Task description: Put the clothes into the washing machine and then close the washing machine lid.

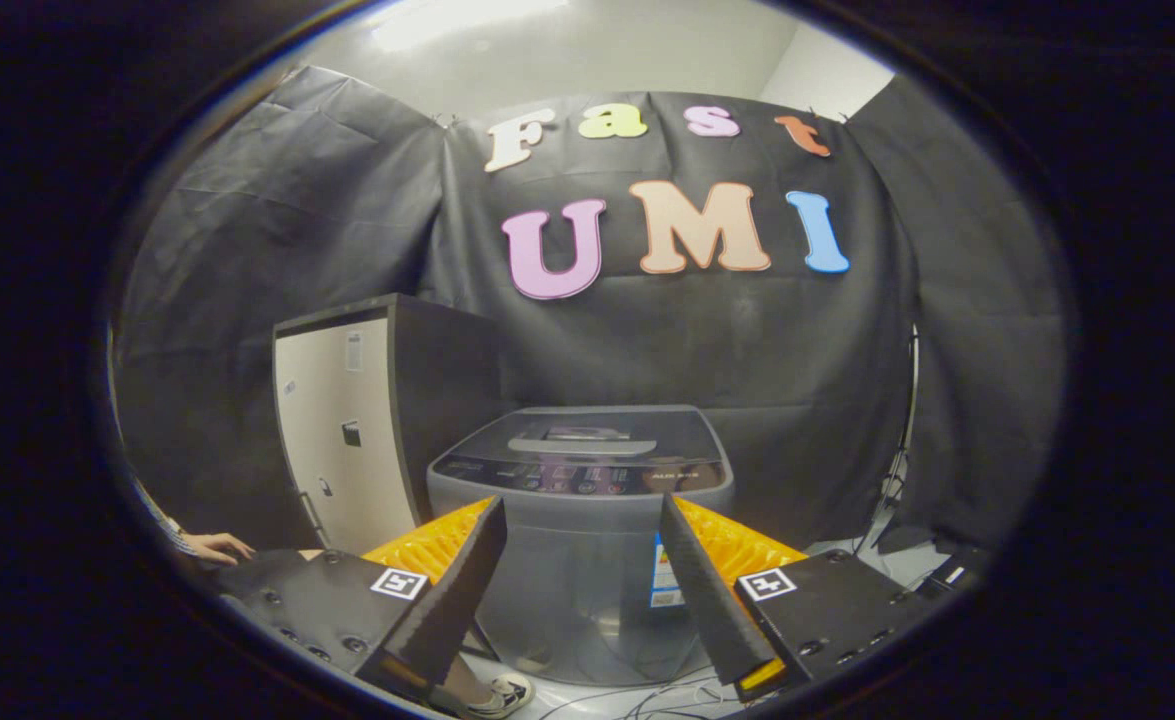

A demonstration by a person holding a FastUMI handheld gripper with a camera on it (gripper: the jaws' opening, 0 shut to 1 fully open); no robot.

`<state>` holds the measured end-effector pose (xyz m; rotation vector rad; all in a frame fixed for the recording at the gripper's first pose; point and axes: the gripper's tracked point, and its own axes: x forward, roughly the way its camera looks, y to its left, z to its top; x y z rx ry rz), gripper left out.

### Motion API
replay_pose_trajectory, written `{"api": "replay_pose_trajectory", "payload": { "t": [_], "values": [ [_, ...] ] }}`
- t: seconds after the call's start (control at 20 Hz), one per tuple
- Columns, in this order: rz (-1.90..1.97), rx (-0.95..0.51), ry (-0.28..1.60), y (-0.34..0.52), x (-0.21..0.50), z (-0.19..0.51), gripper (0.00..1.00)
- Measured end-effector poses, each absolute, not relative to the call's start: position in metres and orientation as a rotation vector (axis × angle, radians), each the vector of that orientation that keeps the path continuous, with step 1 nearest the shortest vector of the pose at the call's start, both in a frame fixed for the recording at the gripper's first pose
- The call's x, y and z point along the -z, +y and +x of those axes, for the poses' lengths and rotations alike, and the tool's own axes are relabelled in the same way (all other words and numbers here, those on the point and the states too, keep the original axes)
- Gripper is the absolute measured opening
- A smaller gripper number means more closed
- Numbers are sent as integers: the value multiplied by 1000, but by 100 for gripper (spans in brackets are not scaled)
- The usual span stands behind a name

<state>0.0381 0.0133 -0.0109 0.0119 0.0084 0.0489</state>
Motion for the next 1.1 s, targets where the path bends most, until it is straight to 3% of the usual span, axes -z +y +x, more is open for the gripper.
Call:
{"api": "replay_pose_trajectory", "payload": {
  "t": [0.7, 1.1],
  "values": [
    [31, -61, -26, 2, 11, 88, 97],
    [16, -47, 56, 1, 36, 76, 97]
  ]
}}
